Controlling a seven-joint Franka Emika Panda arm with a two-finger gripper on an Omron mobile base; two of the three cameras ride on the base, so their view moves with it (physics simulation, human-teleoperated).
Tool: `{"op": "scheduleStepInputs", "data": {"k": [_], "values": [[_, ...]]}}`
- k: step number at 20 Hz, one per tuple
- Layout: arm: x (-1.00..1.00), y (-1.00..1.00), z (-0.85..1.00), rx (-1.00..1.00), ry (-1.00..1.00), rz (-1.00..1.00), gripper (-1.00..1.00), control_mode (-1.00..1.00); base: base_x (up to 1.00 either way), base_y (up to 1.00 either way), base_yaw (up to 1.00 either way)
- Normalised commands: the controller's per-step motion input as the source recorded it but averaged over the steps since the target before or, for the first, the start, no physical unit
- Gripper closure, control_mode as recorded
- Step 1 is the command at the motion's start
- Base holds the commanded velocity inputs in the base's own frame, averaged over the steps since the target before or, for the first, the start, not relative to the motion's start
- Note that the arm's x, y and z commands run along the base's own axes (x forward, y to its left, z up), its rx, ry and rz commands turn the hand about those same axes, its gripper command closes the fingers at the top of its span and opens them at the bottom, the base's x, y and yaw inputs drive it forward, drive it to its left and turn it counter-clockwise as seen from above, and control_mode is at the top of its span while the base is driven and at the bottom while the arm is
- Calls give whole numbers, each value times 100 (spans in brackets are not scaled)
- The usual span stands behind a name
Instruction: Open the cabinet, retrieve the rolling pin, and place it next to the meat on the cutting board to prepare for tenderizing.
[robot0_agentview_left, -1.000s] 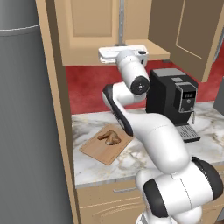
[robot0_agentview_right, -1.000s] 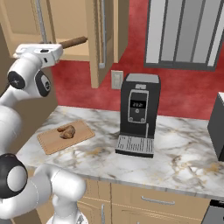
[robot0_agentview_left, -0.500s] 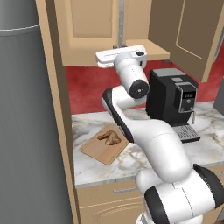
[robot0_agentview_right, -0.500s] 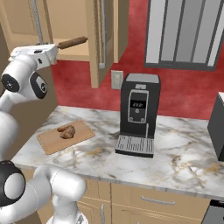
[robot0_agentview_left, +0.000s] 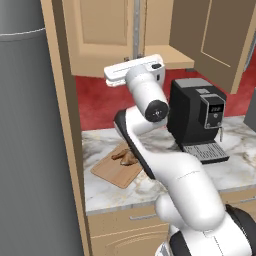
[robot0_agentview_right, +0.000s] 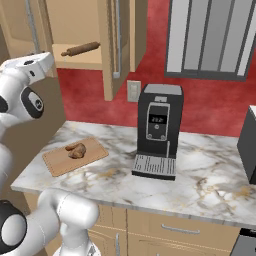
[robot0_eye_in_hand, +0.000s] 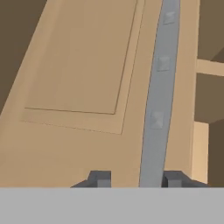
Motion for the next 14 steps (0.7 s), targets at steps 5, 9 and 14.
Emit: {"op": "scheduleStepInputs", "data": {"k": [5,9,14], "values": [[-59,73,-7,-7,0,0,100,-100,0,0,0],[-61,68,-12,-6,0,0,100,-100,0,0,0],[-39,51,-6,-6,0,3,-100,-100,0,0,0]]}}
